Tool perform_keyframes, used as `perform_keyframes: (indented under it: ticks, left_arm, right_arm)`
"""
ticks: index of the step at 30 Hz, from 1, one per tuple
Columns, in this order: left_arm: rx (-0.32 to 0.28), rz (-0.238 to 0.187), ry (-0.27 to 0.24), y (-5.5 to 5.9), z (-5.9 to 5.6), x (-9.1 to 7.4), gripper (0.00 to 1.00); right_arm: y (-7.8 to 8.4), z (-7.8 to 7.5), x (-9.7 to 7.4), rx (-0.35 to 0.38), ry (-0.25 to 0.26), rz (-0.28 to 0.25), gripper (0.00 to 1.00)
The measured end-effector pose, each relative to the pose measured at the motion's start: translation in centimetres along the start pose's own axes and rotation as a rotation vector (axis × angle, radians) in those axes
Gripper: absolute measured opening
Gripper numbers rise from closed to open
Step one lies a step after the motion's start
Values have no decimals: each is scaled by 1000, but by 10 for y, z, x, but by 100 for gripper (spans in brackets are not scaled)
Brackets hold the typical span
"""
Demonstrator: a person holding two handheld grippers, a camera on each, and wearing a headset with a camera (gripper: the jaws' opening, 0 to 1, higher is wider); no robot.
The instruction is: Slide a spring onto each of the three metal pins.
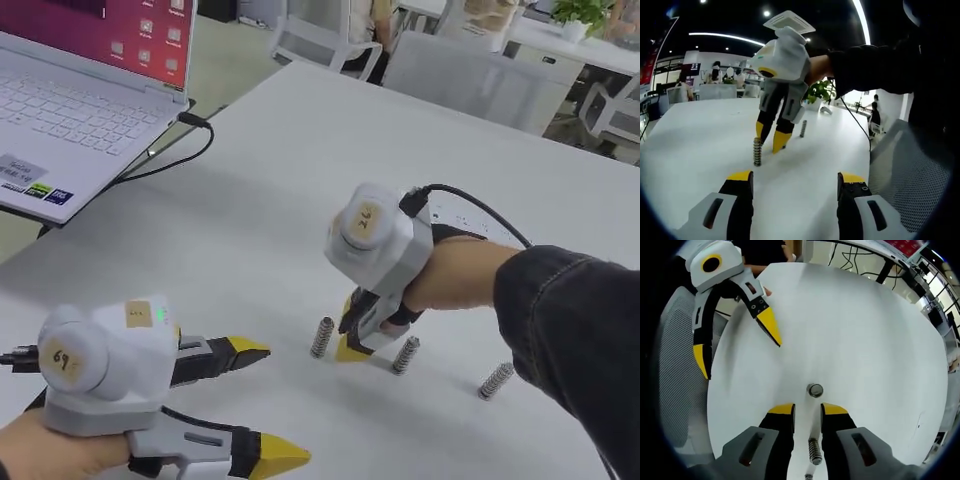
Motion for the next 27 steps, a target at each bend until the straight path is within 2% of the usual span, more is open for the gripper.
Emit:
perform_keyframes:
  ticks: [4, 27]
  left_arm:
    - [2, 1, 0, 0, 0, 0, 64]
    - [34, 14, 18, -10, -11, 4, 65]
  right_arm:
    - [7, 6, -2, 19, 0, -7, 18]
    - [36, 45, -17, 126, 17, -134, 21]
Point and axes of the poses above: the centre of the closed fingertips' face, and the gripper's own axes: x roughly forward along the fingers, z roughly to its left, y roughly out of its underside, the point moved 5 cm from there along -x, roughly backward along the fingers, and after that the axes turned 15 degrees about z, right-handed, at the moved point
